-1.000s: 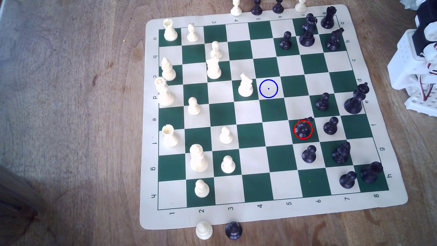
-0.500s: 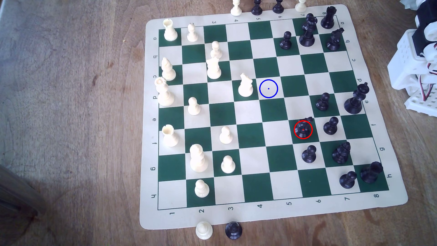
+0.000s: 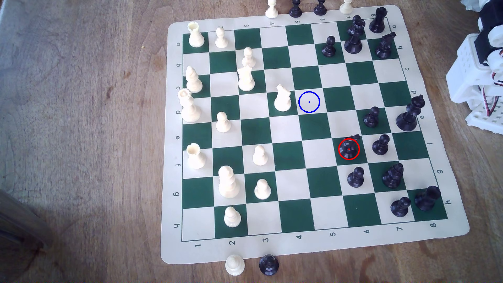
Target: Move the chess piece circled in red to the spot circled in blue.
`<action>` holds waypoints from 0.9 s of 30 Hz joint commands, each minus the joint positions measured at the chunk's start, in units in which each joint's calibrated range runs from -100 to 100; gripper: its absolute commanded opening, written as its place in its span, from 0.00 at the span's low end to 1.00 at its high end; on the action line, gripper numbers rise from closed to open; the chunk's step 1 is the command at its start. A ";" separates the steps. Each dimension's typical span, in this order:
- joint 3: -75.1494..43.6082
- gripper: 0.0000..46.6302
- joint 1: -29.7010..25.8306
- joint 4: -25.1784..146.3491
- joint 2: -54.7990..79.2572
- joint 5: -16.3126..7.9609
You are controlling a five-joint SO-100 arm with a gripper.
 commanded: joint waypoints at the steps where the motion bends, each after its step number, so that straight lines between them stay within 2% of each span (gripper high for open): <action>1: 0.90 0.00 -0.47 -1.35 -0.28 0.20; 9: 0.90 0.01 -0.47 -1.35 -0.28 0.20; 10: 0.90 0.12 -0.55 0.37 -0.28 0.15; 12: 0.90 0.29 -0.55 4.96 -0.28 0.15; 13: 0.90 0.34 -0.55 7.99 -0.28 0.24; 15: 0.90 0.32 -0.47 20.93 -0.28 0.54; 17: 0.90 0.20 -0.47 29.20 -0.28 0.59; 19: 0.90 0.14 0.00 41.24 -0.28 0.68; 22: 0.90 0.19 0.15 51.56 -0.28 0.29; 23: 0.90 0.22 0.07 58.68 -0.28 -0.59; 26: 0.63 0.23 0.15 71.05 -0.28 -1.71; 27: -0.64 0.24 0.07 79.98 -0.20 -2.93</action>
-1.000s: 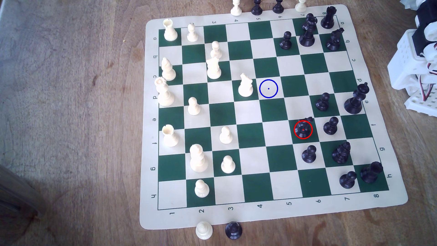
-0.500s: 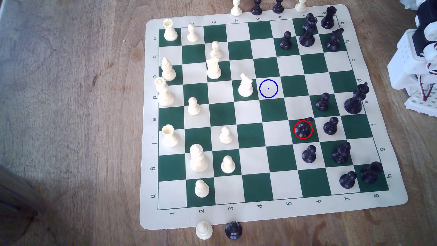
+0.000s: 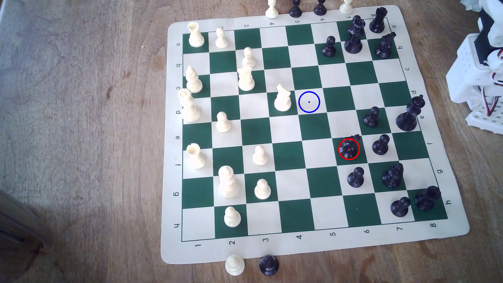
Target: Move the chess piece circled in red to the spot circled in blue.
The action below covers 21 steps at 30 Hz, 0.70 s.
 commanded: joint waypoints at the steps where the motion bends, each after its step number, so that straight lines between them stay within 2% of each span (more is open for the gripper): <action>1: -1.91 0.25 -0.16 23.95 -0.20 -2.20; 6: -12.33 0.27 -3.21 53.11 5.15 -4.05; 8: -17.14 0.33 -4.38 61.87 8.46 -4.54; 9: -22.67 0.37 -5.56 69.08 12.62 -5.76; 12: -29.83 0.41 -7.75 77.76 19.50 -6.54; 15: -36.18 0.41 -11.58 84.31 28.41 -6.89; 18: -42.25 0.37 -14.16 90.37 35.46 -6.94; 21: -45.33 0.34 -15.65 93.48 37.75 -6.94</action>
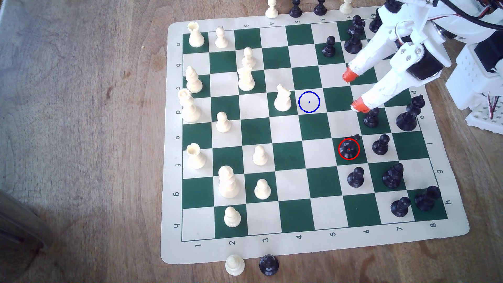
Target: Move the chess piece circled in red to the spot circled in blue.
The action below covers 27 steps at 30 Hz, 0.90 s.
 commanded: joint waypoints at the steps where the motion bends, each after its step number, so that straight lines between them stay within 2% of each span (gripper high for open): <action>1: -10.45 0.31 -3.61 6.68 5.17 -0.10; 7: -11.63 0.30 -7.99 11.10 12.21 -0.49; 15: -9.73 0.30 -10.65 6.19 16.71 -1.37; 27: -4.47 0.33 -6.97 -1.59 21.38 -0.44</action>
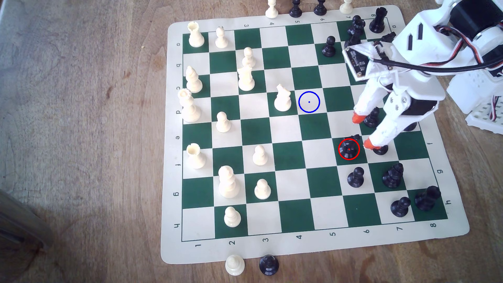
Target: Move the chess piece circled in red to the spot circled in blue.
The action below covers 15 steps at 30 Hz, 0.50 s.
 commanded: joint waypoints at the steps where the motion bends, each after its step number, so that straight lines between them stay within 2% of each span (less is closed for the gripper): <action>1: 1.68 0.33 1.08 -3.61 1.20 0.20; 15: 4.22 0.30 0.84 -10.66 6.97 -0.63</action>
